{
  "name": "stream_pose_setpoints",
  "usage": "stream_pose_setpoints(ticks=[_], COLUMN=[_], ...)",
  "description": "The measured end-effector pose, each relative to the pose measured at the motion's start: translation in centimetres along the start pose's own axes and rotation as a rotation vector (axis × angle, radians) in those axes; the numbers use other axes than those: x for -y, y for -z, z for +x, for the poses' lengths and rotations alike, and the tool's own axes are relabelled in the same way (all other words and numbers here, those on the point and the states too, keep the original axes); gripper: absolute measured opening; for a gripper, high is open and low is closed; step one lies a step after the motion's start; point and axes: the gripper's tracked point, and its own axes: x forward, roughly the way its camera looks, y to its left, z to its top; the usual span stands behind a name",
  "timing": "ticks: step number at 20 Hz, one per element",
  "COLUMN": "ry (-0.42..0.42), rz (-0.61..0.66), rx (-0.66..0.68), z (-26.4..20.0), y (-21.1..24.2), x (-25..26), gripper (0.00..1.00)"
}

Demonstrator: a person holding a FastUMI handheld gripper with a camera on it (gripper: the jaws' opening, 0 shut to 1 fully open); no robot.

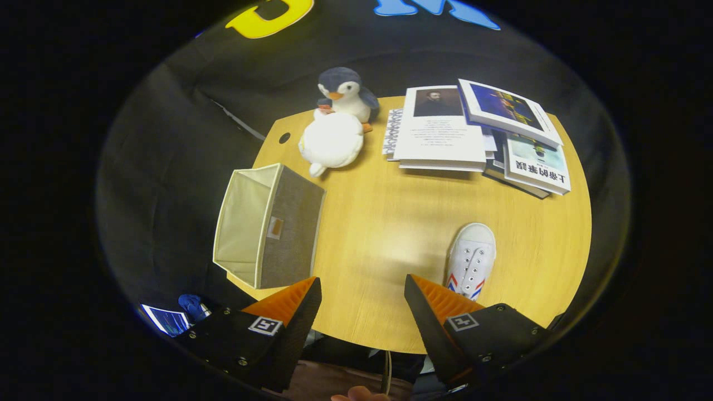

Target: Open the storage box then place both shoes into the box .Put the left shoe in first, then the right shoe, with the right side of both shoes facing outward in a uniform manner.

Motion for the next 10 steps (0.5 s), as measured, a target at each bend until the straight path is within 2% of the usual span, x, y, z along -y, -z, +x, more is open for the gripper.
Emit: stream_pose_setpoints(ticks=[10], ry=[0.087], rz=[0.125], rx=[-0.007], z=[0.4], y=[3.9], x=[9.1], gripper=[0.92])
